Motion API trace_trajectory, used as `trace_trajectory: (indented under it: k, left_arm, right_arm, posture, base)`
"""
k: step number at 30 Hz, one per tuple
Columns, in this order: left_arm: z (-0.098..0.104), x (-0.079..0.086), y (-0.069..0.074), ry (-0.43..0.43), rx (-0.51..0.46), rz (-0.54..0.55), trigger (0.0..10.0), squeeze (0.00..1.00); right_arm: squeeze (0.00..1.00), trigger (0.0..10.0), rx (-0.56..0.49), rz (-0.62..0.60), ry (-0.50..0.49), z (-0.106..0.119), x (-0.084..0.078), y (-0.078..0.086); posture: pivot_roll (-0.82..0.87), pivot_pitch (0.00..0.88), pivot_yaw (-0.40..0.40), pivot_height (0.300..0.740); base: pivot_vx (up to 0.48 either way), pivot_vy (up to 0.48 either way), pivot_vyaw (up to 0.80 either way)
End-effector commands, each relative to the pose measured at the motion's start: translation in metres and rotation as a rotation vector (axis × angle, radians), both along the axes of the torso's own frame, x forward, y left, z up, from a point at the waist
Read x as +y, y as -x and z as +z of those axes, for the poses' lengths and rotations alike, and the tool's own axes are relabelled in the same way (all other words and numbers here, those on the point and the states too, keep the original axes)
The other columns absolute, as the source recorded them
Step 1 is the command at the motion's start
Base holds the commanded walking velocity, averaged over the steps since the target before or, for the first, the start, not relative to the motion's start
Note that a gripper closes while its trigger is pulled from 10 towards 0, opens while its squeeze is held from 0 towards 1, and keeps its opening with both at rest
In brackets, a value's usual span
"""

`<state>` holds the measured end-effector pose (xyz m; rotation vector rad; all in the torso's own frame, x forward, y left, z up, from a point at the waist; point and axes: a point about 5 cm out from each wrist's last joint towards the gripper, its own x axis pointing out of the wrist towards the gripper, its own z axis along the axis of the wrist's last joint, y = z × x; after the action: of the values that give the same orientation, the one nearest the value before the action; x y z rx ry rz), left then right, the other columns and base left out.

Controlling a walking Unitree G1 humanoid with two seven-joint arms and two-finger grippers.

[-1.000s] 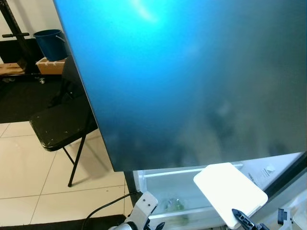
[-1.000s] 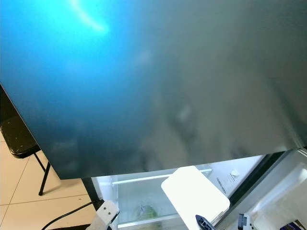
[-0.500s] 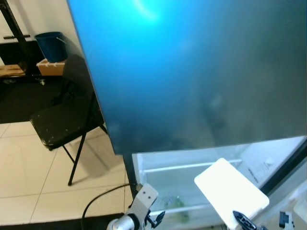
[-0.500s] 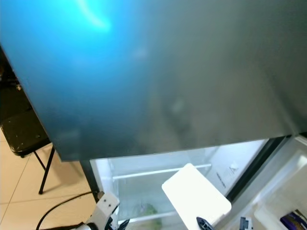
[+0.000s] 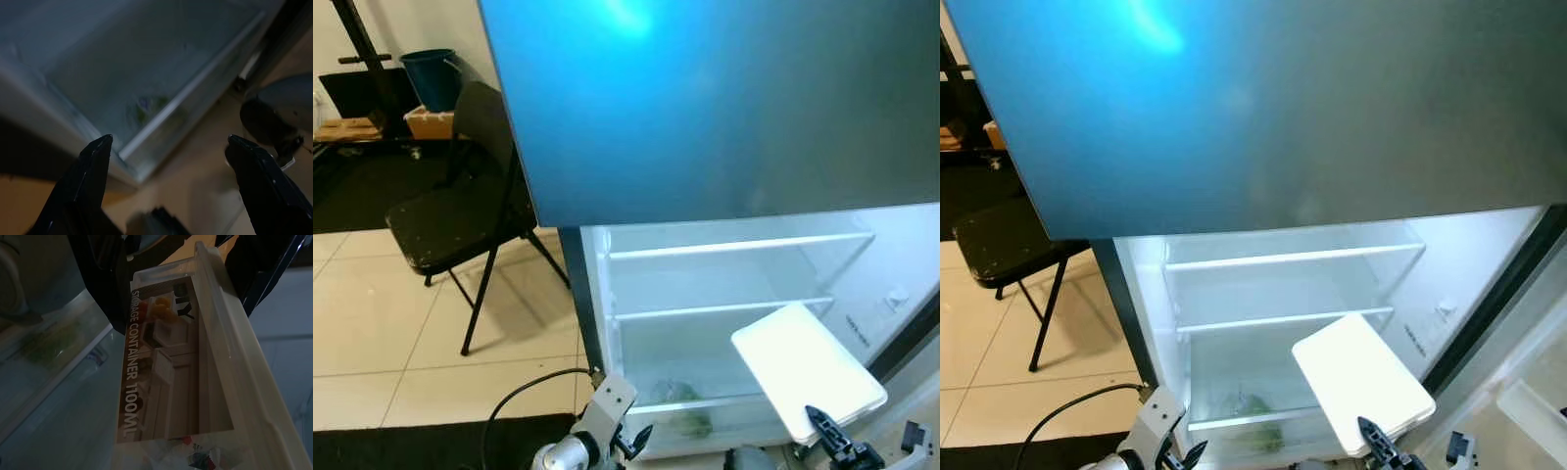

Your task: Restocking fridge

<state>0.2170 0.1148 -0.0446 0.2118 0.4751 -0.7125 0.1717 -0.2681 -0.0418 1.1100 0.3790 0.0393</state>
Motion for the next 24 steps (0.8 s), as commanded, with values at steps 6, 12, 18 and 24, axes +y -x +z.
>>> trace_trajectory:
  k: [6,12,18,24]
  left_arm:
    - [0.018,-0.023,-0.013,0.058,-0.142,-0.049,10.0,0.00]
    - [0.030,-0.034,-0.021,0.099,-0.216,-0.046,10.0,0.00]
    - [0.034,-0.038,-0.023,0.150,-0.236,-0.018,10.0,0.00]
    - [0.035,-0.041,-0.022,0.169,-0.246,-0.010,10.0,0.00]
  right_arm:
    - [0.00,10.0,-0.050,-0.019,0.038,0.012,-0.007,-0.017]
    - [0.00,10.0,-0.060,-0.049,0.030,0.014,-0.007,-0.024]
    - [0.00,10.0,-0.080,-0.134,0.021,0.020,-0.018,-0.026]
    - [0.00,10.0,-0.126,-0.112,-0.010,0.023,-0.016,-0.028]
  posture:
    - [-0.04,0.000,-0.043,0.600]
    - [-0.04,0.000,-0.039,0.575]
    - [-0.04,0.000,-0.033,0.552]
    - [-0.04,0.000,-0.033,0.528]
  base:
    - [0.000,0.000,0.00]
    - [0.000,0.000,0.00]
    - [0.000,0.000,0.00]
    - [0.000,0.000,0.00]
